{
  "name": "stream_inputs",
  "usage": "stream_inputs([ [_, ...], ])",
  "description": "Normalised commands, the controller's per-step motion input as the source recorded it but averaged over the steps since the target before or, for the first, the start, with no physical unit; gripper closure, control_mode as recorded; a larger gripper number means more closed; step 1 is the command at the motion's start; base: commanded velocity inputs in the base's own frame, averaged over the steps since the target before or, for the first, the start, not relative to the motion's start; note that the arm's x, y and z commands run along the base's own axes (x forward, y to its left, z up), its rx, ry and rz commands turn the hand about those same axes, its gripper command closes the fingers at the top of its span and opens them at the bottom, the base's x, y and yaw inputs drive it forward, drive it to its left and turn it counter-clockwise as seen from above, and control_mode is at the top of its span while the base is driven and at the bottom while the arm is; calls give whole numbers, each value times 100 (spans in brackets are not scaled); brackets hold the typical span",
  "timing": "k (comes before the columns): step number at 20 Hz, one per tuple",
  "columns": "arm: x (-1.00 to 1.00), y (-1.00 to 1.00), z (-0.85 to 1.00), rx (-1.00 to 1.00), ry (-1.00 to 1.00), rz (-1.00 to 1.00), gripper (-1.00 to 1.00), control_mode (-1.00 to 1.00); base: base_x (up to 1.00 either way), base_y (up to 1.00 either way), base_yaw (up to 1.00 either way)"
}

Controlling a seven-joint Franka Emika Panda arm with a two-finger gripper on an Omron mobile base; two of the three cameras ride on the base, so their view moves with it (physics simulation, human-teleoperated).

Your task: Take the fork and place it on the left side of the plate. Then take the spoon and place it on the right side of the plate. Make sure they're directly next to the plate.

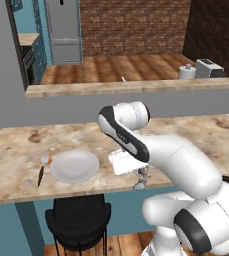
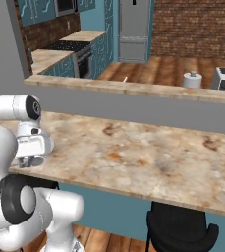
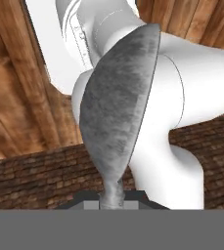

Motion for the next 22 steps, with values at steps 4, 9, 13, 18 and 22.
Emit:
stream_inputs([
  [4,55,0,0,0,-1,4,100,-100,0,0,0],
  [9,47,0,-2,0,-8,0,100,-100,0,0,0],
  [13,63,0,-18,0,-17,0,100,-100,0,0,0],
  [18,44,7,-46,0,-24,-3,100,-100,0,0,0],
  [22,38,9,-53,0,-36,-7,100,-100,0,0,0],
])
